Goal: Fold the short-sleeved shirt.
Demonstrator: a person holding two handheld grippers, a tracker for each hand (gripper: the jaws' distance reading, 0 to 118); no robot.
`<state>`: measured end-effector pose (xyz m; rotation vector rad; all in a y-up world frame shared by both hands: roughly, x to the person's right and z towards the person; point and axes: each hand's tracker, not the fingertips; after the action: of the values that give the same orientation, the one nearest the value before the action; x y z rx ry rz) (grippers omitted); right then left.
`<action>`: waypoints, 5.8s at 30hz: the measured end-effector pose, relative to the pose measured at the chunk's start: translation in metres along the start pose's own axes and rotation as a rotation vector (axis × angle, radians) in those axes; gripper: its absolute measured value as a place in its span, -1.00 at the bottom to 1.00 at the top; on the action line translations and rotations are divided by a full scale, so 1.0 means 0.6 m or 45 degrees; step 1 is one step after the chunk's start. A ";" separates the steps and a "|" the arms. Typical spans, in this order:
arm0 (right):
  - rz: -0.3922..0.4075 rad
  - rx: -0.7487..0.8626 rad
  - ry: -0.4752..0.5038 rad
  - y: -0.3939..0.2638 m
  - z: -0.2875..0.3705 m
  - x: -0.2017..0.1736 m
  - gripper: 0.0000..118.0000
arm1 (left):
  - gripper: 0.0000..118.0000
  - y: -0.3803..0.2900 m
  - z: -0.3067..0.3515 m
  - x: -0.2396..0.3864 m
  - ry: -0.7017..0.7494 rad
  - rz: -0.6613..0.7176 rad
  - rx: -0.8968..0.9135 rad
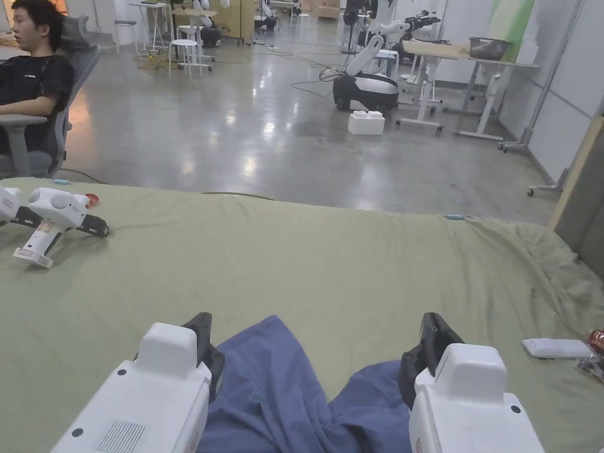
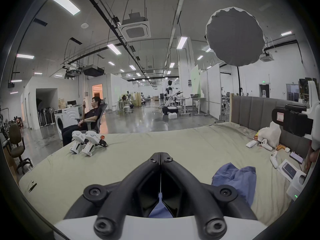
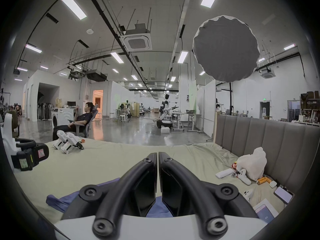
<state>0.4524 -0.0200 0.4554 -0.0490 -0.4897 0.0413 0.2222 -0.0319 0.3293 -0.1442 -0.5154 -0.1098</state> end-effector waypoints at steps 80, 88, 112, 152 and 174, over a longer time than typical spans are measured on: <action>-0.042 -0.937 0.078 -0.267 -0.240 0.249 -0.82 | -1.00 -0.047 -0.136 -0.060 -0.202 0.040 -0.334; -0.033 -0.681 0.113 -0.116 -0.173 0.229 -0.82 | -1.00 0.043 -0.093 -0.126 -0.138 0.106 -0.150; -0.084 -0.280 0.049 0.233 -0.182 0.208 -0.83 | -1.00 0.280 -0.072 -0.369 0.145 0.196 0.095; 0.084 -0.806 0.023 -0.199 -0.089 0.189 -0.82 | -1.00 -0.138 0.088 -0.323 0.087 0.245 -0.460; -0.027 -0.351 -0.014 -0.078 -0.012 0.118 0.46 | 0.23 -0.091 0.027 -0.206 0.029 0.131 -0.361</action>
<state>0.5193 -0.0632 0.4847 -0.3138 -0.5042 -0.0471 0.0997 -0.0746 0.2877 -0.4456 -0.4670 -0.0838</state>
